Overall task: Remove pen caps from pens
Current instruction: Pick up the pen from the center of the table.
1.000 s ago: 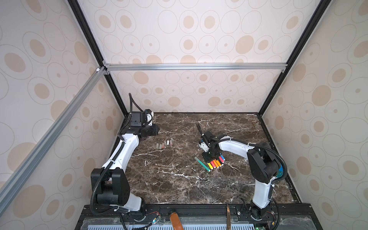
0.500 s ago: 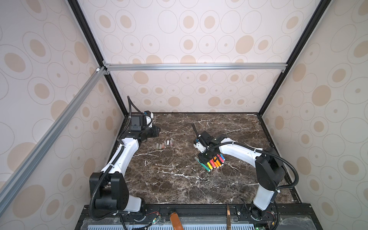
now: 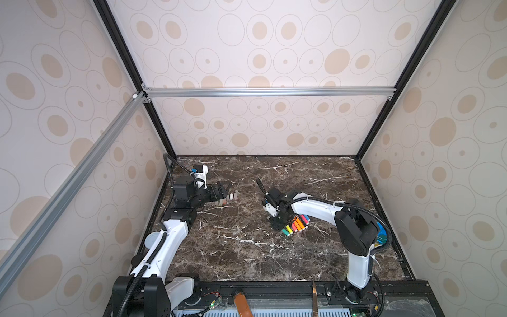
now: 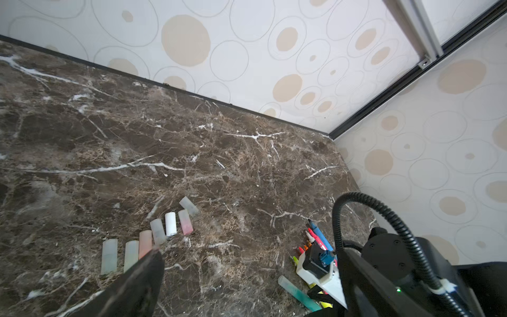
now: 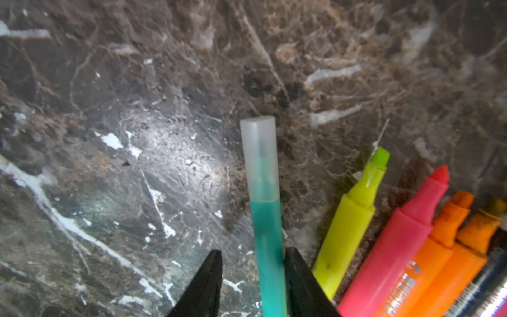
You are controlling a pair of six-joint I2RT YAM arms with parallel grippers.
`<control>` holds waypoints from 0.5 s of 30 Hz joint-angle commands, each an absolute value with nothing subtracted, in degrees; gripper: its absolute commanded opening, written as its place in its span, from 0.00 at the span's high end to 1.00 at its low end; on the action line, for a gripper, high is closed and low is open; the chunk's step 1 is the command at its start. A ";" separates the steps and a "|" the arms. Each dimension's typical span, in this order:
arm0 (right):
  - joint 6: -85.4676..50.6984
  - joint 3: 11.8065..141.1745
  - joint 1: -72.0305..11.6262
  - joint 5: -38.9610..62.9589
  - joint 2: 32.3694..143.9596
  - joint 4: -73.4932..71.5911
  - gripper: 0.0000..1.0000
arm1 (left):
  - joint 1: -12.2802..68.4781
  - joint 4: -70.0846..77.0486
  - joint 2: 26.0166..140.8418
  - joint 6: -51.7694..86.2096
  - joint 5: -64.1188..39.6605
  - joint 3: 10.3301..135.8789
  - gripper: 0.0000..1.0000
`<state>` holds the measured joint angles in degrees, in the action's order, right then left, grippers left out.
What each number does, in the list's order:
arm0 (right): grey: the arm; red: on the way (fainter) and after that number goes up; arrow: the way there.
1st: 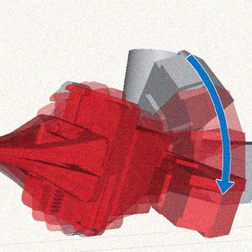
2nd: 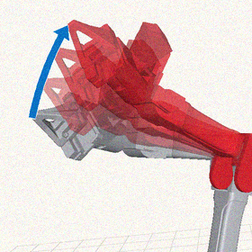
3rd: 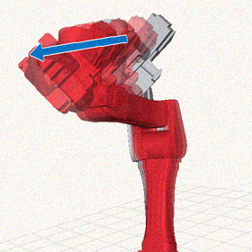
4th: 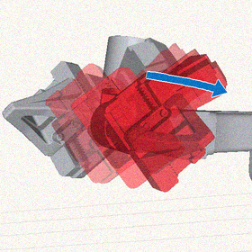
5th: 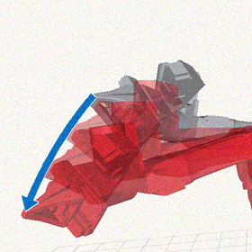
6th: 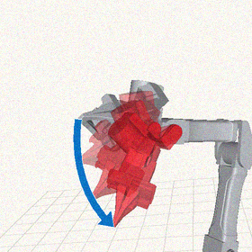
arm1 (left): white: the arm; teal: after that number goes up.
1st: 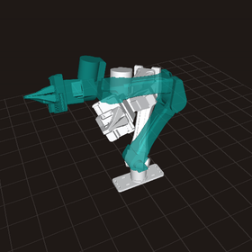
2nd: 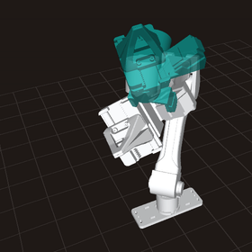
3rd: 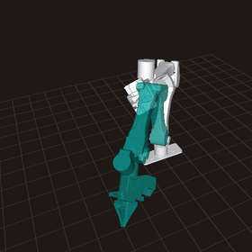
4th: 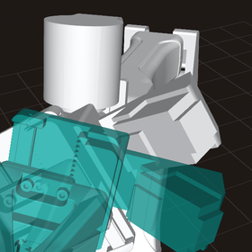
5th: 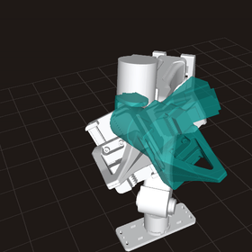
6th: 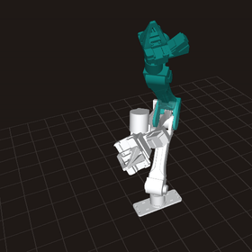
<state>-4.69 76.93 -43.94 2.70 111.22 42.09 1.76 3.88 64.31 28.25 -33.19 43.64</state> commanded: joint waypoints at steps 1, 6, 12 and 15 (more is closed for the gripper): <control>-4.31 76.95 -44.15 2.14 112.89 42.59 0.61 | 2.01 10.54 63.41 32.42 -35.64 41.43 0.00; -4.32 74.93 -44.16 2.77 112.94 41.54 0.74 | 2.01 13.42 62.68 33.45 -36.82 38.63 0.00; -3.28 72.91 -44.20 4.59 110.73 40.08 0.97 | 2.11 14.43 61.77 33.95 -37.20 36.82 0.07; -2.88 72.95 -44.17 6.53 108.45 39.41 1.00 | 2.54 15.78 63.08 35.66 -39.92 34.99 0.24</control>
<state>-3.90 74.08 -43.92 3.97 110.76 39.05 2.00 12.71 62.83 33.74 -36.93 36.23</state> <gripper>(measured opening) 0.157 0.800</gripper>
